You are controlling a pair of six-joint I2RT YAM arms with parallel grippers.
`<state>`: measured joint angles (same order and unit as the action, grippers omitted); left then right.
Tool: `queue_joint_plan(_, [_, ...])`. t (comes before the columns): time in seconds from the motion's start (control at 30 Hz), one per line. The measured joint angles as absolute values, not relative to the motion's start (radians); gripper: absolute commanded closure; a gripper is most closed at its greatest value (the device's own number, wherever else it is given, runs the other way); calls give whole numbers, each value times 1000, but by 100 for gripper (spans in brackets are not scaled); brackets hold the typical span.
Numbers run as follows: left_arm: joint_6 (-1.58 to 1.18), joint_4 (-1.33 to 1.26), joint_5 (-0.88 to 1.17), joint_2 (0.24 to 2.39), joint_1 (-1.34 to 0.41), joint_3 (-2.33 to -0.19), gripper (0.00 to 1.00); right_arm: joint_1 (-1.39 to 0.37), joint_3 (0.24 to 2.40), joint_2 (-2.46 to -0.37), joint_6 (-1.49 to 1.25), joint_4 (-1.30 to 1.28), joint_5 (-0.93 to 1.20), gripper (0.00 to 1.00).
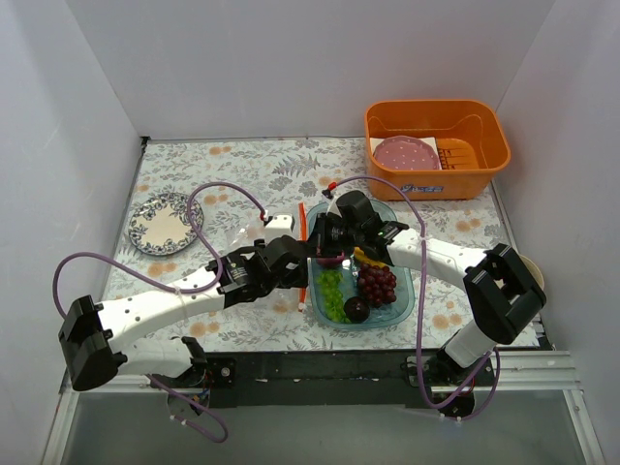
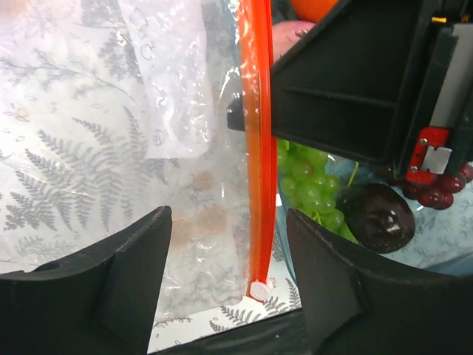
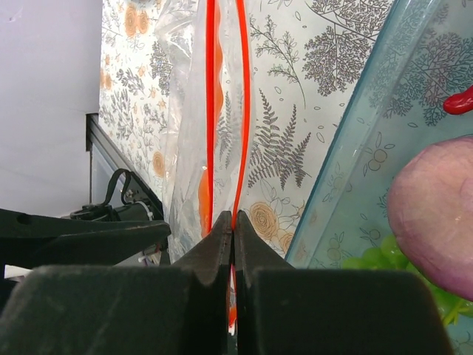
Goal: Place the food in the zip-top bag and seal the zipper
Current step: Open the zipper of the food storage bag at the center of the board.
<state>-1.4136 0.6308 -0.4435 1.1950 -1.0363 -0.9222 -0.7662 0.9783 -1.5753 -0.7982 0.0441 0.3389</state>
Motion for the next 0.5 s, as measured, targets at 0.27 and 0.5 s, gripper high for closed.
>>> queue_joint_plan(0.27, [-1410,617,-487,1246,-1037,-928,40,-766,978,-1571,-798,39,339,99])
queue_joint_plan(0.5, [-1406,606,-493,1308,-1037,-943,54,-766,978,-1562,-797,28,339,99])
